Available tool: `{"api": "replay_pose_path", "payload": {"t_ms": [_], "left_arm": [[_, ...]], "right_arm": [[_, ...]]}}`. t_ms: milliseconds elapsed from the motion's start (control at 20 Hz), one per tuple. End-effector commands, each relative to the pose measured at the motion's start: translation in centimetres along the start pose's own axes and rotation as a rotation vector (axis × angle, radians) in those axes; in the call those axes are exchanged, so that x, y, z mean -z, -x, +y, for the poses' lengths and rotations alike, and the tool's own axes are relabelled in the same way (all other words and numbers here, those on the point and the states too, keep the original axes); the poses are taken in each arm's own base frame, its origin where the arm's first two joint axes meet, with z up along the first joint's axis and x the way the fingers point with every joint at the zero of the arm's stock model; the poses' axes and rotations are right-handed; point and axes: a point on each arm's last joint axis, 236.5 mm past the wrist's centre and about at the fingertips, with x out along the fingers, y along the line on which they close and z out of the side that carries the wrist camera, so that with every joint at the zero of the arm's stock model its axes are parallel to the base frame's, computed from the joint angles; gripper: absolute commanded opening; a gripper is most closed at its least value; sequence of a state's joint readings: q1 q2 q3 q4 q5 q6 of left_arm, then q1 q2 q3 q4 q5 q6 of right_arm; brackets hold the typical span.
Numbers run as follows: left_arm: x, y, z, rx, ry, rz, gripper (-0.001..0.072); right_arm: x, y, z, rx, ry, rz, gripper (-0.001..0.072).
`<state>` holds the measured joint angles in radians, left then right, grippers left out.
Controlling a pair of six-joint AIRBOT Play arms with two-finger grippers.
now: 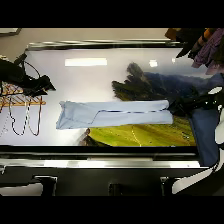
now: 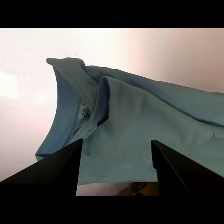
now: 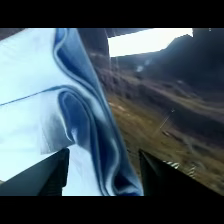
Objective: Fold the clothes and pants, and hang the long-sleeved shirts on hangers.
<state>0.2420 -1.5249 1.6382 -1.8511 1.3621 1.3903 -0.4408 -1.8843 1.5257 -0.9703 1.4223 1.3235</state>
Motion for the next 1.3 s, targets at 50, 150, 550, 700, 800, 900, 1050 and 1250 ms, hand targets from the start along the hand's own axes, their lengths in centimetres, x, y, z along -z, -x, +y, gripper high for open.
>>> {"api": "replay_pose_path", "payload": {"t_ms": [50,150,550,700,800,900,1050,1250], "left_arm": [[0.0,-0.1,0.1,-0.005,-0.001,0.000,0.0521],[0.0,-0.2,0.1,-0.005,0.000,0.002,0.0521],[0.0,-0.2,0.1,-0.005,-0.001,0.002,0.0521],[0.0,-0.2,0.0,-0.001,0.000,0.003,0.0515],[0.2,-0.3,-0.6,0.010,-0.007,0.008,0.0254],[0.8,-0.9,-2.0,0.018,-0.038,0.022,0.0019],[3.0,-3.6,-6.7,0.087,-0.091,0.075,0.0018],[7.3,-9.9,-16.1,0.252,-0.076,0.168,0.0018]], "right_arm": [[0.0,-1.2,0.9,-0.002,0.029,0.016,0.0515],[0.6,-2.4,0.8,0.036,0.039,0.053,0.0515],[0.9,-3.0,-1.1,0.166,0.049,0.071,0.0135],[1.0,-2.8,-0.8,0.157,0.048,0.073,0.0036],[0.7,-1.7,0.6,0.136,0.055,0.039,0.0036],[0.3,0.4,2.3,0.130,0.072,-0.021,0.0035],[0.6,4.9,5.4,0.133,0.094,-0.120,0.0035],[1.9,10.7,9.5,0.131,0.129,-0.256,0.0035]]}}
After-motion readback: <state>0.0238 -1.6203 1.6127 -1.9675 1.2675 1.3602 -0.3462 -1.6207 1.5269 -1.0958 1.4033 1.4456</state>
